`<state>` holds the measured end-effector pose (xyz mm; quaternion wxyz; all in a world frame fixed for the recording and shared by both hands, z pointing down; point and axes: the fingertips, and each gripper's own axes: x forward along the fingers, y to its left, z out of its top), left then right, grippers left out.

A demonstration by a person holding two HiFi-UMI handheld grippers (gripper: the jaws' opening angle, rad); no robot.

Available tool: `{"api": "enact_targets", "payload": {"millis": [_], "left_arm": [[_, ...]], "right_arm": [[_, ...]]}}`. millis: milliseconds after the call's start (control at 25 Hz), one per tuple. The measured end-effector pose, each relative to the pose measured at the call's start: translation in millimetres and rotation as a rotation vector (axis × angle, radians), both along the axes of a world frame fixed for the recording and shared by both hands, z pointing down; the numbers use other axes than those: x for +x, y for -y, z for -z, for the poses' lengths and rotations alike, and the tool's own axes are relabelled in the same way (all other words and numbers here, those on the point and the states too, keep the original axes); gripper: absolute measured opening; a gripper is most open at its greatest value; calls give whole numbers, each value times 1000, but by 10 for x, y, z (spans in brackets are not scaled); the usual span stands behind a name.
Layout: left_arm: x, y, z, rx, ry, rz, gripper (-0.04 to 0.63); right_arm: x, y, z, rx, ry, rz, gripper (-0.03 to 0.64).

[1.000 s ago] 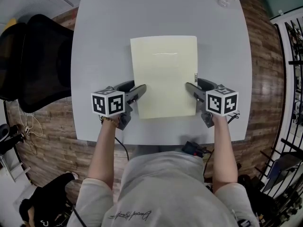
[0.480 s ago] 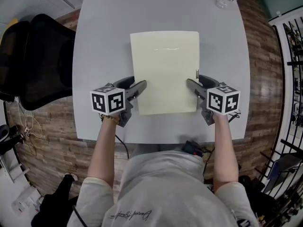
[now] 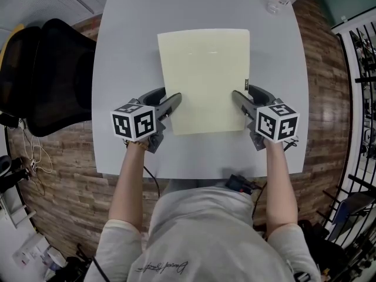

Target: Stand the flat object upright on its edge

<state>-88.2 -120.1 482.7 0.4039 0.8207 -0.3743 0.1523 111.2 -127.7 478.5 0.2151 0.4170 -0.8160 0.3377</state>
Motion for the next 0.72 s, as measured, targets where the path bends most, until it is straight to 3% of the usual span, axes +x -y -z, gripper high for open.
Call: {"api": "enact_targets", "payload": {"millis": [720], "left_arm": [[14, 227, 259, 186, 80, -16, 239]], "right_arm": [[0, 245, 250, 185, -82, 30, 224]]}}
